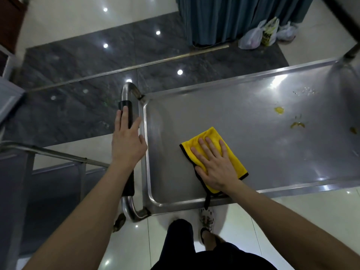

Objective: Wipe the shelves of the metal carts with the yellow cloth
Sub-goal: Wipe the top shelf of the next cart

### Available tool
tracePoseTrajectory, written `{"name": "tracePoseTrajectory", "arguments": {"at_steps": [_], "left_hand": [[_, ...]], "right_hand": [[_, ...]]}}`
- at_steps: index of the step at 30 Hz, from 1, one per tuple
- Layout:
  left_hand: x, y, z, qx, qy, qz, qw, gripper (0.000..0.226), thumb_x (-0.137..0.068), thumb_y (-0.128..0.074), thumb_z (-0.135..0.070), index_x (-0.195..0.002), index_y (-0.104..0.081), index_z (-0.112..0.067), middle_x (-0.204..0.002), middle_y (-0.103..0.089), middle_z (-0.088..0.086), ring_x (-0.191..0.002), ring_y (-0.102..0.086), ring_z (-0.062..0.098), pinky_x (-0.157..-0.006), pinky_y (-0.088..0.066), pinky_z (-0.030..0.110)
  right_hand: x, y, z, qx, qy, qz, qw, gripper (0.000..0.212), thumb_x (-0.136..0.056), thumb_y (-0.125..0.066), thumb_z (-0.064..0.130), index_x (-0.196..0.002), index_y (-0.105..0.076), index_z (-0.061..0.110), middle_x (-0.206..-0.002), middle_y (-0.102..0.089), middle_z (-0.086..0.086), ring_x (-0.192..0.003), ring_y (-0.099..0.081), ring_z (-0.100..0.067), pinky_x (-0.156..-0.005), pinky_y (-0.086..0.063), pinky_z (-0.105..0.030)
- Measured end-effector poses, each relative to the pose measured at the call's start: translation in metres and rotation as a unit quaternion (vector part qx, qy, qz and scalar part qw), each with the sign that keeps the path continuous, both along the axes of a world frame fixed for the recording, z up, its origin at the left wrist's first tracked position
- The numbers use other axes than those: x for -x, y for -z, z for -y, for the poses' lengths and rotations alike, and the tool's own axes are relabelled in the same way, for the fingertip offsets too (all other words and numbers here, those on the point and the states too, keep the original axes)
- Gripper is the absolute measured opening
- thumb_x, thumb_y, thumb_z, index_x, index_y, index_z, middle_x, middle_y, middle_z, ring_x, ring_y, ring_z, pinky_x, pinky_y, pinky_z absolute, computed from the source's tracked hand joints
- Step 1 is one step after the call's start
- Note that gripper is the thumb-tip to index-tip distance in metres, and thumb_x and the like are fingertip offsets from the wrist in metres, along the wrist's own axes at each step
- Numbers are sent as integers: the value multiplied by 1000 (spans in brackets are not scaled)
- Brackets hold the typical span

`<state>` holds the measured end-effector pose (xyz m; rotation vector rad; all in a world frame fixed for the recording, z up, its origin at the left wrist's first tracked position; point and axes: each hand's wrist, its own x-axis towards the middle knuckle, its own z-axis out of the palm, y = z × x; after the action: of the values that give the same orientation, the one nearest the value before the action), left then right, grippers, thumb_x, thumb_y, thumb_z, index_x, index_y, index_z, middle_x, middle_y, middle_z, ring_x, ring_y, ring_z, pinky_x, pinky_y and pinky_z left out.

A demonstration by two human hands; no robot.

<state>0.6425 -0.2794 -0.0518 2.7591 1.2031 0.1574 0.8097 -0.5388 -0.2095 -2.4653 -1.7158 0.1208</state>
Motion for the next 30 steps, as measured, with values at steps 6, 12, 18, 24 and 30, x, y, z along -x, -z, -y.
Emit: {"name": "tracePoseTrajectory", "arguments": {"at_steps": [6,12,18,24,30], "left_hand": [[1,13,-7,-9,-13,80,997,68,-83,-59,9,-147,-52,-13,-177,-26,11,-166,-17,32,-131,-33,50],[0,21,-9,-36,-14,63,997,78,-84,-57,8,-160,-44,-2,-177,-25,14,-167,-17,32,-134,-25,47],[0,19,-10,-35,-17,55,998,71,-89,-54,4,-160,-44,2,-176,-28,16,-166,-19,33,-133,-28,48],[-2,14,-8,-6,-25,58,998,69,-94,-52,-2,-162,-42,0,-178,-24,14,-168,-14,30,-134,-26,46],[-2,7,-6,-18,-6,25,1000,73,-92,-59,1,-162,-40,-1,-179,-21,17,-168,-11,34,-136,-19,45]], "right_hand": [[-4,6,-45,0,-163,-15,987,75,-103,-38,66,-170,-13,42,-180,-2,0,-166,2,-28,-127,-9,-68],[-79,-9,-200,17,-141,-25,990,72,-101,-34,70,-167,-19,46,-179,-8,6,-166,0,-19,-130,-1,-60],[-57,-3,-281,19,-37,-15,999,73,-102,-23,71,-168,-21,41,-179,-7,-1,-166,2,-25,-128,2,-67],[28,-7,-216,-11,-50,-48,998,70,-106,-28,62,-170,-20,35,-179,-13,-5,-165,-7,-31,-128,-4,-66],[131,-2,-102,-30,-58,-70,995,67,-111,-32,53,-171,-13,32,-180,-7,-4,-166,3,-30,-129,-7,-66]]}}
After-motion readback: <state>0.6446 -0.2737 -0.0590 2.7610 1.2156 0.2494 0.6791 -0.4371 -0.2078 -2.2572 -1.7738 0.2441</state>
